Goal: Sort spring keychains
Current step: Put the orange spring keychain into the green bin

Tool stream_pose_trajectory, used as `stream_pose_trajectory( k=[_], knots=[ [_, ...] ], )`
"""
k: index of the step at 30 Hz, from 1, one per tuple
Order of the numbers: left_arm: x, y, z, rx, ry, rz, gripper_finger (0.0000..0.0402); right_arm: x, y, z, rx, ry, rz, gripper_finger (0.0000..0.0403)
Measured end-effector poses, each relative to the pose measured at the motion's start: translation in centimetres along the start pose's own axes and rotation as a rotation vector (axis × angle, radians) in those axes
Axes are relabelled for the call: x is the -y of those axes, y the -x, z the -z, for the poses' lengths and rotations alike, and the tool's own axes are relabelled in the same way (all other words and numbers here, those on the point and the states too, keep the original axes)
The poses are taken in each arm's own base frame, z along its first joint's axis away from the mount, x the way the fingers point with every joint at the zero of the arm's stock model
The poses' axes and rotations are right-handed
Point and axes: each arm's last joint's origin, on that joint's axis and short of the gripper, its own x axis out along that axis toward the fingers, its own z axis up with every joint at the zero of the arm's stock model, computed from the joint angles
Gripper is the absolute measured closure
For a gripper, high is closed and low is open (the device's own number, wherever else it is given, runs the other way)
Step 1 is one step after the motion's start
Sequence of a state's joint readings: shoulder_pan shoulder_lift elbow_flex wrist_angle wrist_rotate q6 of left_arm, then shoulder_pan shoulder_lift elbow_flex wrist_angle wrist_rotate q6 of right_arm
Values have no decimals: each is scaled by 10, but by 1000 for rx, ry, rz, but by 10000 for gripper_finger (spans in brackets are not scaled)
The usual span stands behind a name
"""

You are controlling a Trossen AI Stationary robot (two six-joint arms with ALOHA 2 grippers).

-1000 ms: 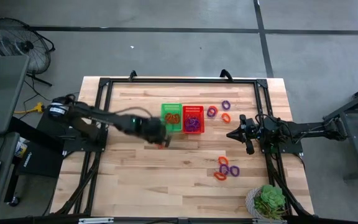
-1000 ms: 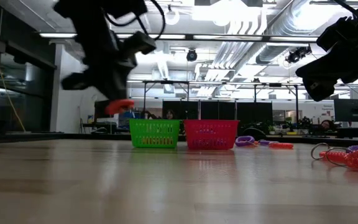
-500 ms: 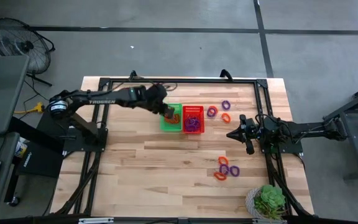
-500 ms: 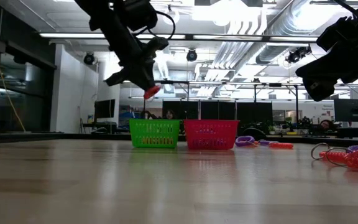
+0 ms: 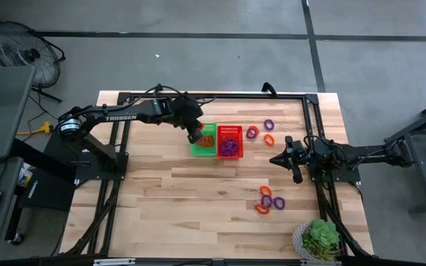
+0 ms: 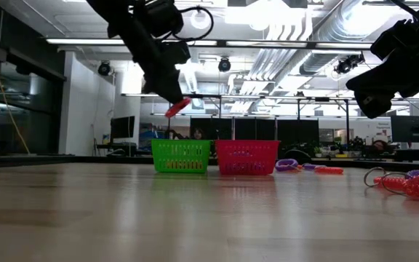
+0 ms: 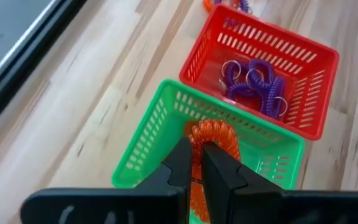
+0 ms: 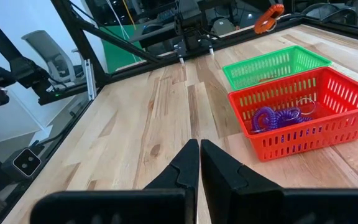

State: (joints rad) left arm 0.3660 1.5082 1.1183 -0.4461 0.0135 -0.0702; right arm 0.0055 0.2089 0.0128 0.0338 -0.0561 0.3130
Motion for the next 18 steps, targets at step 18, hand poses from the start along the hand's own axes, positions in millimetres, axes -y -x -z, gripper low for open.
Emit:
stream_pose_trajectory(
  k=[18],
  knots=[
    [3, -7, -4, 40, -156, 108, 383, 0, 0, 0, 0, 0, 0, 391]
  ],
)
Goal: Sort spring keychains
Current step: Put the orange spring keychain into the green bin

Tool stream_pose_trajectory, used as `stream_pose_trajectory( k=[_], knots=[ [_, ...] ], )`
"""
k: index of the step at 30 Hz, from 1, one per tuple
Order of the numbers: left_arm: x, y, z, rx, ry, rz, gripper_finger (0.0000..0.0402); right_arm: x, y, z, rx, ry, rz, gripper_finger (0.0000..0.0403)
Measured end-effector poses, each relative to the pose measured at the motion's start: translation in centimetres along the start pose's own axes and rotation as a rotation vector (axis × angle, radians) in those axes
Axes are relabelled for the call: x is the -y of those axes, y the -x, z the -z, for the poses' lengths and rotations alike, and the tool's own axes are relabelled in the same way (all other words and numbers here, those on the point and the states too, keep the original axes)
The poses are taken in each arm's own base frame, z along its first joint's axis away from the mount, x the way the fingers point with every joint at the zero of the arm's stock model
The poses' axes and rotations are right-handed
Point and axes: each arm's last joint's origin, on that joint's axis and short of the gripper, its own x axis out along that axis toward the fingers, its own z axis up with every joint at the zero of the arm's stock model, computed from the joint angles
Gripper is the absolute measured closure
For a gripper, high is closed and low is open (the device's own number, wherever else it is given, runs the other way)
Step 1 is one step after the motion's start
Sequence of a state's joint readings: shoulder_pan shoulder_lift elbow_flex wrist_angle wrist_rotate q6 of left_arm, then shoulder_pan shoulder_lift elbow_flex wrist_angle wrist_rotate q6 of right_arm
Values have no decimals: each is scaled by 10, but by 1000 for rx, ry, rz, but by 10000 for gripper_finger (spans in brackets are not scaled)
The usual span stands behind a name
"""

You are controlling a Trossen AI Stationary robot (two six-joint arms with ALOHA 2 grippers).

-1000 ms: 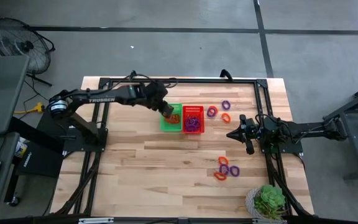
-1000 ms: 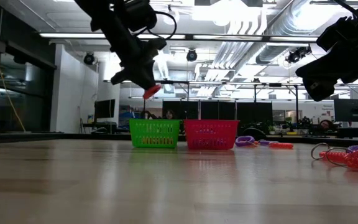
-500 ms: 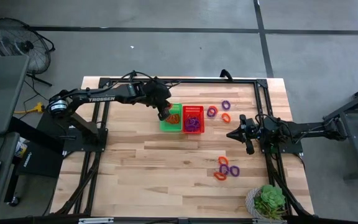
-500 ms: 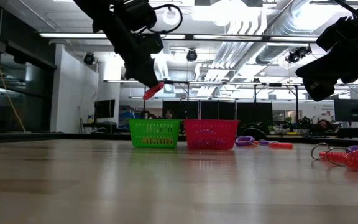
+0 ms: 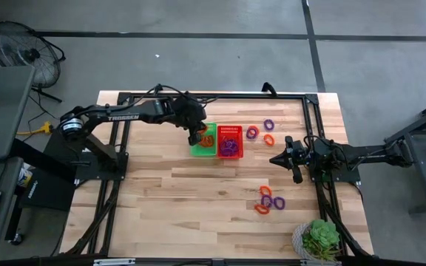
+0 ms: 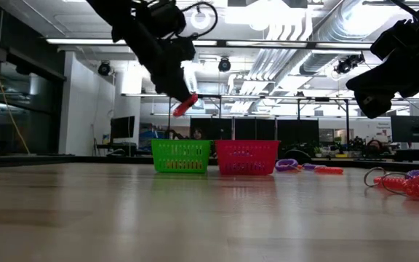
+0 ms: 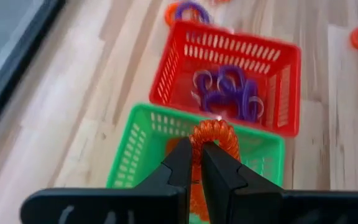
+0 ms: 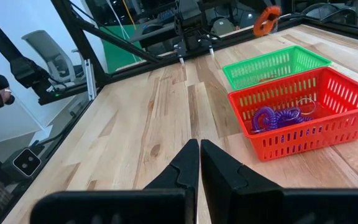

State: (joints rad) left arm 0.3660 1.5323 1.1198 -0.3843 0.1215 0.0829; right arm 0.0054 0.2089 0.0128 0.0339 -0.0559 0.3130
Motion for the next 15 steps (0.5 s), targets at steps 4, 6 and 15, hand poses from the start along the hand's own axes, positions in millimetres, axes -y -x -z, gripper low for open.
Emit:
stream_pose_trajectory(
  k=[4, 6, 15],
  knots=[
    [0, 0, 0, 1, 0, 6, 383, 0, 0, 0, 0, 0, 0, 391],
    [0, 0, 0, -3, 0, 9, 383, 0, 0, 0, 0, 0, 0, 391],
    [0, 0, 1, -13, 1, -7, 353, 0, 0, 0, 0, 0, 0, 391]
  ],
)
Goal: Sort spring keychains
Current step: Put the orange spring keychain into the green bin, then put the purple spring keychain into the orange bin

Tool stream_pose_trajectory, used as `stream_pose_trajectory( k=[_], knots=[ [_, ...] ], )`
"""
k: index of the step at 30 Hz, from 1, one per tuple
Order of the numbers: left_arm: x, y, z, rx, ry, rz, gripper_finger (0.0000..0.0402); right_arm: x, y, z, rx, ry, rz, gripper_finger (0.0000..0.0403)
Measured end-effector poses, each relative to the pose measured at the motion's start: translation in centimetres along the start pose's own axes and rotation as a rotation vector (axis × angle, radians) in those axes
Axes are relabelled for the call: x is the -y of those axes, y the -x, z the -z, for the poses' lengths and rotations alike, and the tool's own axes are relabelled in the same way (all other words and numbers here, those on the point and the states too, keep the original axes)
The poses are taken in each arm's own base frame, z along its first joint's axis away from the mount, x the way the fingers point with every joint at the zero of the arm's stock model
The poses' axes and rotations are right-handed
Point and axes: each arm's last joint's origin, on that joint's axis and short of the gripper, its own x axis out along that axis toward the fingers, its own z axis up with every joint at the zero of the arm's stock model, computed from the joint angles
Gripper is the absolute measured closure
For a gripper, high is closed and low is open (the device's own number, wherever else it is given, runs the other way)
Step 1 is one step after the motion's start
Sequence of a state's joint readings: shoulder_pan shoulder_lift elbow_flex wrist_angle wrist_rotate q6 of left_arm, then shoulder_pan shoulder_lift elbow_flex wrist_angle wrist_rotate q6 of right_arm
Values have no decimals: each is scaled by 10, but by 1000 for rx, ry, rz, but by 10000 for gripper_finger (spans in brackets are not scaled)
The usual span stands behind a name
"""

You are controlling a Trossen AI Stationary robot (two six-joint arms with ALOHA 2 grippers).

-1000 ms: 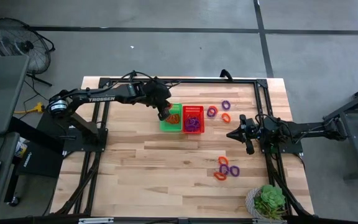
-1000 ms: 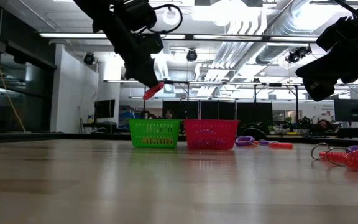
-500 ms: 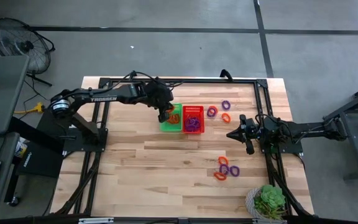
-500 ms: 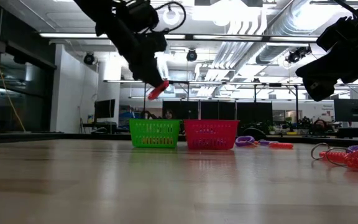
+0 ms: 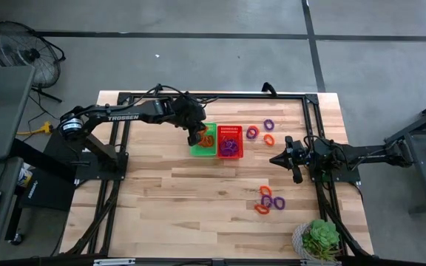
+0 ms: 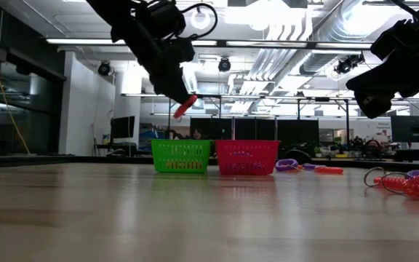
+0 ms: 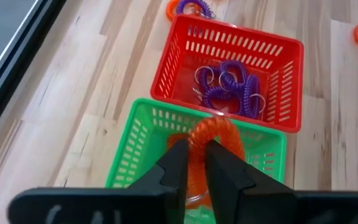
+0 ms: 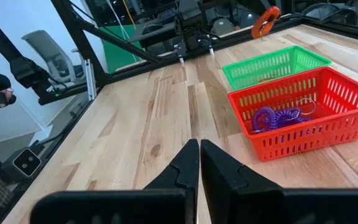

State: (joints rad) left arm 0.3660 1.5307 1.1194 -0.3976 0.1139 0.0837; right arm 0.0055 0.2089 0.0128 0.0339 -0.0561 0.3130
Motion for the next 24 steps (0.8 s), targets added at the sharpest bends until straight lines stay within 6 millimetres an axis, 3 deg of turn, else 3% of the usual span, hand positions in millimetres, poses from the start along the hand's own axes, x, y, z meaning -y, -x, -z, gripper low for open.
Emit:
stream_pose_trajectory(
  k=[9, 24],
  knots=[
    [-1, -14, 5, -45, 6, 8, 297, 0, 0, 0, 0, 0, 0, 391],
    [-3, -19, 7, -57, 19, -33, 272, 0, 0, 0, 0, 0, 1, 391]
  ],
)
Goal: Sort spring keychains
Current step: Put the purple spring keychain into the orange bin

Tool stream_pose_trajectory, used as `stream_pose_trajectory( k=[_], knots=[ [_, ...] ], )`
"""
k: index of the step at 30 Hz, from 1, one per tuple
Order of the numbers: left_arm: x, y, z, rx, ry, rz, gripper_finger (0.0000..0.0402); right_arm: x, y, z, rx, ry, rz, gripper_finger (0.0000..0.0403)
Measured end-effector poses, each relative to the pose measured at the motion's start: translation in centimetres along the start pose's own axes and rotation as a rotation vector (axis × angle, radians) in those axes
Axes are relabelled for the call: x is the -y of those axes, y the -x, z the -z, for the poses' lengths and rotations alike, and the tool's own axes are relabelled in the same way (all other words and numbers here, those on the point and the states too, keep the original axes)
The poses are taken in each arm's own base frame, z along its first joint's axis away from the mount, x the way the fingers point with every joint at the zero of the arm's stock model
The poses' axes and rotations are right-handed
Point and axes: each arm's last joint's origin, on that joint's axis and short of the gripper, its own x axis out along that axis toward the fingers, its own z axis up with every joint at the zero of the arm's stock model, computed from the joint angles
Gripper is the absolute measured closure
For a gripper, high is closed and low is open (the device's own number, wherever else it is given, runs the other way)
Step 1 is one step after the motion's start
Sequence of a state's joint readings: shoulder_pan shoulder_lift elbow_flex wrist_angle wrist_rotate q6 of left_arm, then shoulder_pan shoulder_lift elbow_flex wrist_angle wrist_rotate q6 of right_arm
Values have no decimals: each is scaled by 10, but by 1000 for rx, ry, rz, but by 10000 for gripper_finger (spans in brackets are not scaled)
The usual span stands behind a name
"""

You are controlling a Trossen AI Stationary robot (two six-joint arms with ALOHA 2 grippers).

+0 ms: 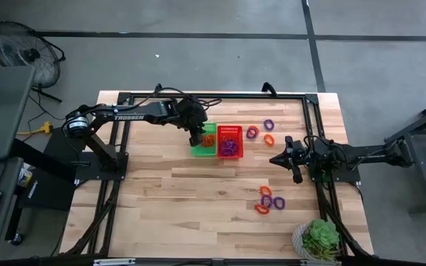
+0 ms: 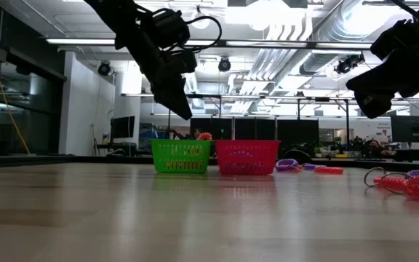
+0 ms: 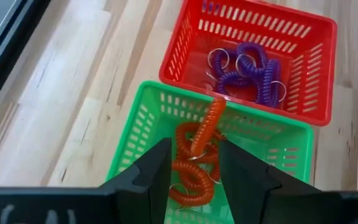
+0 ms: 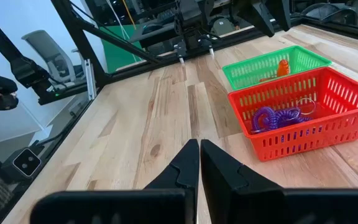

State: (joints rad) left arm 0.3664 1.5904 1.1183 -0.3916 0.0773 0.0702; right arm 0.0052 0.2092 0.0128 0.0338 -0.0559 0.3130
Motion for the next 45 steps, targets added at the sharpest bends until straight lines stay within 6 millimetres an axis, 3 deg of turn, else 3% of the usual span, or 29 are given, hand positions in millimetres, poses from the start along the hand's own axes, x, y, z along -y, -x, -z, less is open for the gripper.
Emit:
stream_pose_trajectory(
  k=[11, 26, 31, 34, 45],
  knots=[
    [2, 2, -2, 19, 26, 77, 275, 0, 0, 0, 0, 0, 0, 391],
    [-36, 51, 1, 77, 78, 54, 276, 0, 0, 0, 0, 0, 0, 391],
    [-43, 61, 25, 147, 138, 80, 276, 0, 0, 0, 0, 0, 0, 391],
    [-40, 63, 52, 179, 200, 82, 276, 0, 0, 0, 0, 0, 0, 391],
    [-13, 92, 132, 490, 405, 148, 276, 0, 0, 0, 0, 0, 0, 391]
  ],
)
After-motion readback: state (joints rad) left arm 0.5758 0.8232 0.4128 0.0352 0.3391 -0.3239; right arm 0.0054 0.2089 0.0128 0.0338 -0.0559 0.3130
